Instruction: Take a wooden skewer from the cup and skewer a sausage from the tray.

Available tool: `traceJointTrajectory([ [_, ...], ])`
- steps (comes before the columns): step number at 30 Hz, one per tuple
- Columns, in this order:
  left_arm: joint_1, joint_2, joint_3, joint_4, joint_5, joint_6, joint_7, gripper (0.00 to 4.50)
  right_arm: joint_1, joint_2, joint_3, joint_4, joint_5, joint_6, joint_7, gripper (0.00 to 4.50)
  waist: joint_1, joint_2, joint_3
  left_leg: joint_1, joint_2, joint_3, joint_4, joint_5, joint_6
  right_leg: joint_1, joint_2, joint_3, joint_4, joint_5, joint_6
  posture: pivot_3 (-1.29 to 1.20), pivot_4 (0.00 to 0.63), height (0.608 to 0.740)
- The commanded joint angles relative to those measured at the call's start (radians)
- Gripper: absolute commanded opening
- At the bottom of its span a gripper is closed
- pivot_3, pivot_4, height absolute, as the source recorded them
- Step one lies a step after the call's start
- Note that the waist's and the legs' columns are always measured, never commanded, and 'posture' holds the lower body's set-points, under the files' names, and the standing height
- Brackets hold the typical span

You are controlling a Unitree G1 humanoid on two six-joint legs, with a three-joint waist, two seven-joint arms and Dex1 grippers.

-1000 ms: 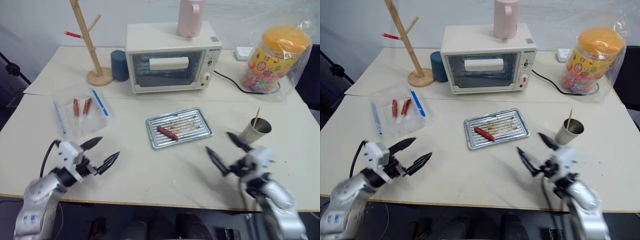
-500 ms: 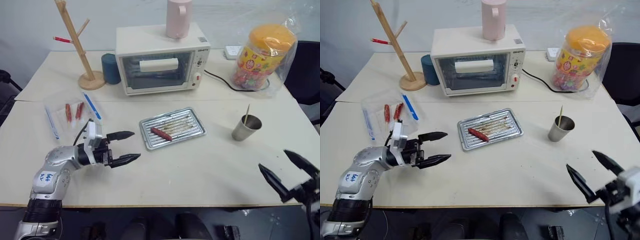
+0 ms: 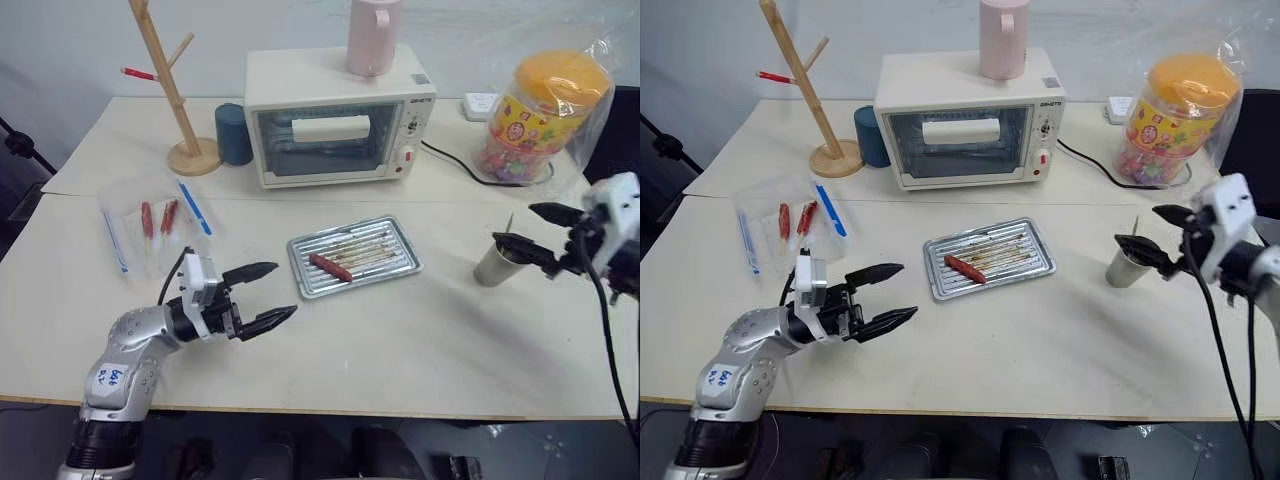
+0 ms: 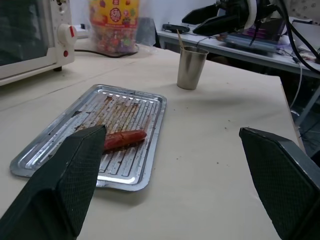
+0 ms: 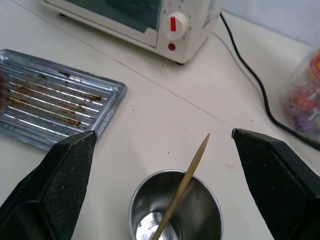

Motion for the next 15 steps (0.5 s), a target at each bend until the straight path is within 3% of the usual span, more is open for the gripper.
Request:
traceJointTrajectory([
  [1, 0.023, -0.007, 0.013, -0.058, 0.008, -0.026, 0.033, 4.48, -0.098, -0.012, 0.07, 0.077, -0.087, -0.006, 0.049, 4.5, 0.002, 0.0, 0.0, 0.0, 0.0, 0.0, 0.0, 0.0, 0.0, 0.0, 0.0, 0.0, 0.0, 0.0, 0.0, 0.0, 0.15, 0.74],
  [5, 0.039, -0.013, 0.014, -0.066, 0.018, -0.04, 0.055, 4.5, -0.158, 0.0, 0.1, 0.124, -0.133, 0.012, 0.053, 3.68, 0.006, 0.0, 0.0, -0.002, 0.0, 0.0, 0.0, 0.0, 0.0, -0.002, 0.0, 0.0, 0.0, 0.0, 0.0, 0.0, 0.15, 0.74],
  [15, 0.056, -0.028, 0.002, -0.051, 0.036, -0.088, 0.07, 4.5, -0.185, -0.013, 0.07, 0.115, -0.13, 0.094, 0.103, 1.11, 0.006, 0.001, 0.0, -0.002, 0.0, 0.0, 0.0, 0.0, 0.0, -0.002, 0.0, 0.0, 0.0, 0.0, 0.0, 0.0, 0.15, 0.74],
])
